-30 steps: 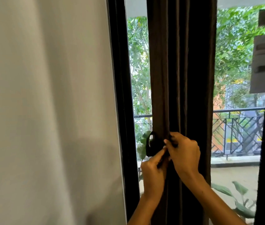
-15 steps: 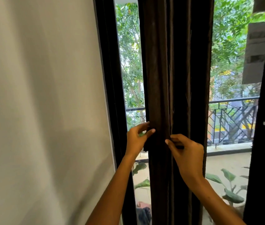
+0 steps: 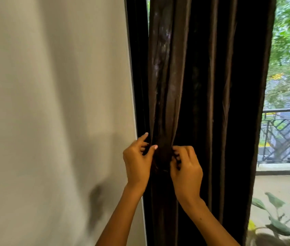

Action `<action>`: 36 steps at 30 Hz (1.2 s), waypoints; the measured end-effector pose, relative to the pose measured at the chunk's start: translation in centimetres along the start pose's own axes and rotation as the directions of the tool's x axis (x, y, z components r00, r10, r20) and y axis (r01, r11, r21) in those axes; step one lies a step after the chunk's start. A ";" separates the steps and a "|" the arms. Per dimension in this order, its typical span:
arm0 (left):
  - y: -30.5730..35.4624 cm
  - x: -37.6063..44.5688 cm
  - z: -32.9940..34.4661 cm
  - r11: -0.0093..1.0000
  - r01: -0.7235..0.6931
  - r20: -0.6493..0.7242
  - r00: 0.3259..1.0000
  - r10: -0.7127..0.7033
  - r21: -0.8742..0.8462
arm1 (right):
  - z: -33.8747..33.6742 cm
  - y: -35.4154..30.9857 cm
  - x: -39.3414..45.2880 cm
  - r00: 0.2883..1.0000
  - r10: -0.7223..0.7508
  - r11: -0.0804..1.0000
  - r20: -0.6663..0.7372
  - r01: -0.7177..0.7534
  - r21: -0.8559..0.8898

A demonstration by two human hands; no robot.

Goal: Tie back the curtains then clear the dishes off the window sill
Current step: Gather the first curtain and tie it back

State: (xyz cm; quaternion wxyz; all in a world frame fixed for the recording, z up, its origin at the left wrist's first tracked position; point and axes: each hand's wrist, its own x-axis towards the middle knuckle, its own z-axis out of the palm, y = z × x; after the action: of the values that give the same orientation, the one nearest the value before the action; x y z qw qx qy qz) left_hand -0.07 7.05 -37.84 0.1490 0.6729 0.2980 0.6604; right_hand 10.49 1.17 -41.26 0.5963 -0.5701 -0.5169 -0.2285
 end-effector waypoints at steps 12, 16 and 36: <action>0.3 0.3 -3.6 0.997 -0.054 0.036 0.998 0.053 0.052 | 2.8 -2.5 -0.8 0.946 -0.164 0.965 0.280 0.095 0.245; -0.1 1.0 -4.2 0.997 -0.019 0.009 1.000 0.019 0.070 | 2.9 -1.2 0.4 0.978 0.161 0.961 0.132 -0.186 0.205; 0.9 -0.9 -3.2 0.998 -0.056 0.005 0.998 0.057 -0.013 | 1.9 -3.4 -0.5 0.985 -0.129 0.983 0.112 0.113 0.142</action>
State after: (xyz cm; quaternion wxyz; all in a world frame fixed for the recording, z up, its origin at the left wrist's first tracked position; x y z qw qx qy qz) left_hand -2.98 5.18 -37.77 0.1355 0.6819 0.2741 0.6645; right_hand 6.74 1.98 -40.53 0.5862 -0.5087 -0.5999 -0.1939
